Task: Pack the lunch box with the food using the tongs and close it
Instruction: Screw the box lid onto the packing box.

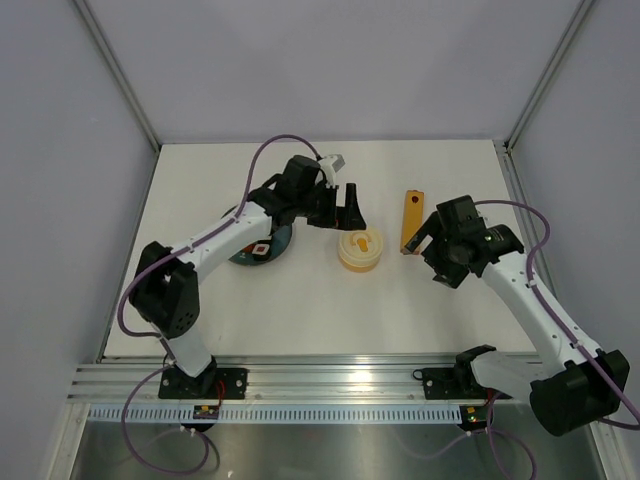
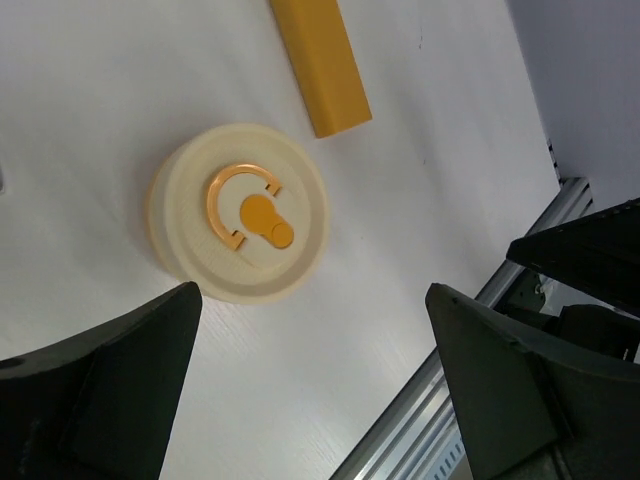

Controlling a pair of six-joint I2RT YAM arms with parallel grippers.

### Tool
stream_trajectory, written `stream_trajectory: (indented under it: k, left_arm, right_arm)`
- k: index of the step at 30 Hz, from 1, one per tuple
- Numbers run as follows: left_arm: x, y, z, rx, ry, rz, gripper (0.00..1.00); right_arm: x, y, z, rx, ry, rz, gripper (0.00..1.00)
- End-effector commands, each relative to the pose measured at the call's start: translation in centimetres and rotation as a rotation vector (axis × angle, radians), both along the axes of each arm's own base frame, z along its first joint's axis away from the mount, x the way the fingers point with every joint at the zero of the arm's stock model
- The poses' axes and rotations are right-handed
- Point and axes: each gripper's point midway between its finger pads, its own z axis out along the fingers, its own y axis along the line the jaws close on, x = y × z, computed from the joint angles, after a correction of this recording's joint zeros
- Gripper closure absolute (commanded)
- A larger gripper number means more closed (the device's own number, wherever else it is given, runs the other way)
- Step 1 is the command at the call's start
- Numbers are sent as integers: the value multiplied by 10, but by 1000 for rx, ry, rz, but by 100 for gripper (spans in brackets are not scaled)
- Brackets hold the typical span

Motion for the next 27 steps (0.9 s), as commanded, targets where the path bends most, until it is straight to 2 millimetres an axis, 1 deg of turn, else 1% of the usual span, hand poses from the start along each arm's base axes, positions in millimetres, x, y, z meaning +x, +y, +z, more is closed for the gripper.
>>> stream_trajectory:
  k: [1,2,4,6,7,8,12,14,15,16,17,19,22,25,26,27]
  left_arm:
    - [-3,2,-38,121,56,-24,1]
    - [-3,0,-47,135,70,-27,1]
    - [-4,0,-57,155,79,-30,1]
    - [-7,2,-75,179,111,-32,1]
    - [-8,2,-79,183,116,-34,1]
    - [-11,4,-87,192,132,-34,1]
    - [-14,6,-98,199,149,-34,1]
    - [-15,7,-93,196,139,-32,1]
    - [-14,8,-85,188,122,-27,1]
    - [-14,8,-85,192,119,-24,1]
    - [-13,9,-72,183,94,-15,1]
    - [-12,11,-59,199,55,-9,1]
    - [-11,6,-33,258,-47,-5,1]
    - [-13,-3,-27,282,-72,-30,1]
    - [-10,-8,-20,272,-84,-33,1]
    - [-9,-11,-28,286,-68,-39,1]
  right_arm:
    - [-1,-11,10,-36,-48,-19,0]
    - [-3,-13,10,-42,-45,-20,0]
    - [-5,-16,9,-54,-41,-30,0]
    - [-7,-18,9,-57,-42,-34,1]
    - [-8,-18,8,-55,-40,-35,0]
    - [-7,-18,8,-54,-43,-35,1]
    - [-7,-15,6,-45,-37,-23,0]
    - [-8,-14,4,-48,-31,-16,1]
    - [-8,-14,5,-48,-32,-11,1]
    - [-8,-14,5,-47,-33,-9,1]
    - [-8,-14,7,-47,-37,-7,1]
    - [-9,-15,8,-47,-42,-10,1]
    - [-8,-16,9,-50,-52,-15,0]
    - [-9,-17,9,-55,-45,-20,0]
    - [-9,-17,9,-56,-44,-20,1]
    - [-8,-17,9,-56,-46,-22,1]
